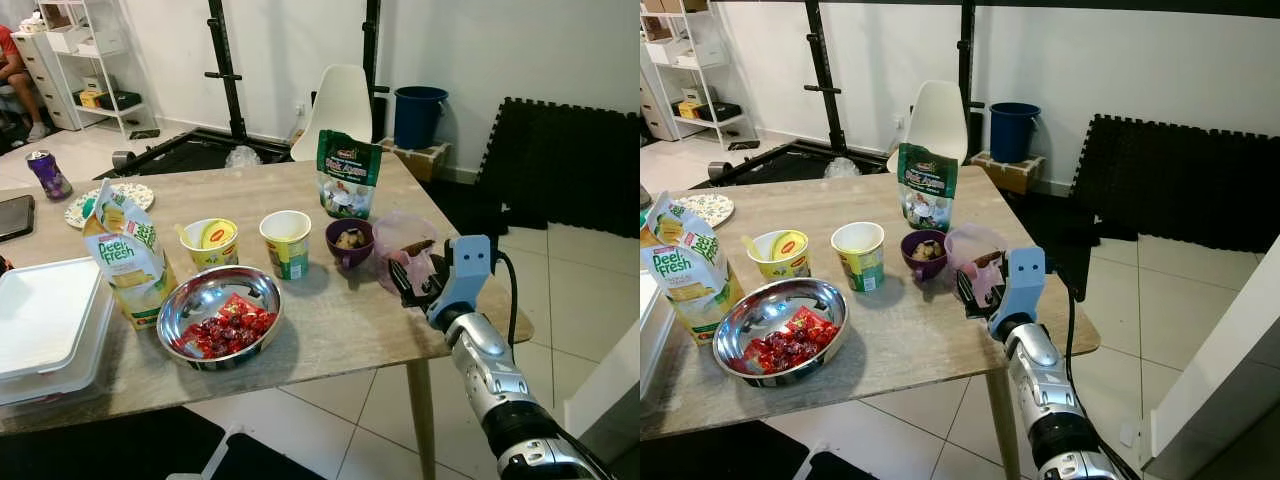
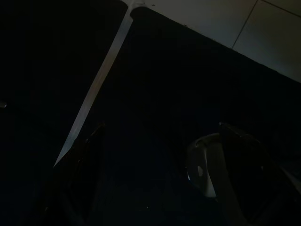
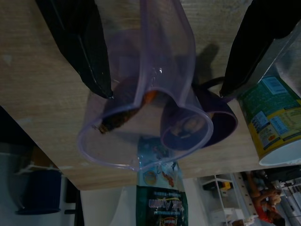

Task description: Restocking fridge

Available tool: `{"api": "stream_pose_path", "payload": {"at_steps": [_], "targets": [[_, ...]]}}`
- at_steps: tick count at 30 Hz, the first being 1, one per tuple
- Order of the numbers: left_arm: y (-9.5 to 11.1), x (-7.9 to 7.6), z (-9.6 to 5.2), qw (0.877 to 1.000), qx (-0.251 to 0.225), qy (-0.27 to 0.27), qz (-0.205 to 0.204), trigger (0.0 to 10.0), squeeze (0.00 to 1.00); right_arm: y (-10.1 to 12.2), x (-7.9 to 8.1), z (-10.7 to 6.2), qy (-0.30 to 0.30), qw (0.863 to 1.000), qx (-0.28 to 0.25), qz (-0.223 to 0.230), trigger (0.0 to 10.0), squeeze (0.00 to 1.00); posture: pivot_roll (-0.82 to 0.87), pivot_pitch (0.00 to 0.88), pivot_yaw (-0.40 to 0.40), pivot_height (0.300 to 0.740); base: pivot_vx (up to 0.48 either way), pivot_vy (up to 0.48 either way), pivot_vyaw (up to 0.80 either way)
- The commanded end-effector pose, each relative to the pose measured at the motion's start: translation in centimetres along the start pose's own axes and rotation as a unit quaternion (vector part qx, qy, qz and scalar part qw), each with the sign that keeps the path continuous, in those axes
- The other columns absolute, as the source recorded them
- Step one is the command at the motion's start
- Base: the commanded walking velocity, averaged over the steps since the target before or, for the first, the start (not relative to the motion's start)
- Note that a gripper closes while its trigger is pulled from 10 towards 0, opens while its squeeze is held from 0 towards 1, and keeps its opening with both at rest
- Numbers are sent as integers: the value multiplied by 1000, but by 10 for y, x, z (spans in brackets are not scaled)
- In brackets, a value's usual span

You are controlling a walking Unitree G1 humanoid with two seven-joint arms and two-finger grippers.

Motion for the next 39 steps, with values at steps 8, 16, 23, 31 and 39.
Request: {"api": "stream_pose_path", "payload": {"at_steps": [8, 16, 23, 31, 39], "targets": [[-7, 11, -4, 1000, 10, 10, 8, 10000, 0, -10, 4, -1, 16, 1000, 15, 2, 667, 0, 53, 140, 10, 740, 0, 0, 0], [-6, 11, -4, 1000, 9, 9, 9, 10000, 0, -13, 4, -2, 17, 1000, 20, 2, 4275, 0, 53, 141, 14, 740, 0, 0, 0], [-5, 11, -4, 1000, 8, 8, 10, 10000, 0, -14, 1, -3, 14, 1000, 20, 9, 39, 0, 55, 142, 16, 740, 0, 0, 0], [-5, 11, -4, 1000, 7, 8, 11, 10000, 0, -14, 1, -3, 12, 1000, 18, 10, 10000, 0, 55, 142, 16, 740, 0, 0, 0], [-4, 11, -4, 1000, 6, 8, 11, 10000, 0, -13, 0, -2, 12, 1000, 15, 7, 10000, 0, 56, 145, 16, 740, 0, 0, 0]]}}
Point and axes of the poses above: a point about 5 cm out from each wrist's last joint towards the gripper, its own z axis pointing out of the wrist towards the gripper, its own y axis along the axis of the wrist's last joint, x = y × z, the point moved 6 cm from there along z, pointing out of the wrist towards the gripper, and after that the axes turned 13 degrees about -z, right-handed, at the moved point
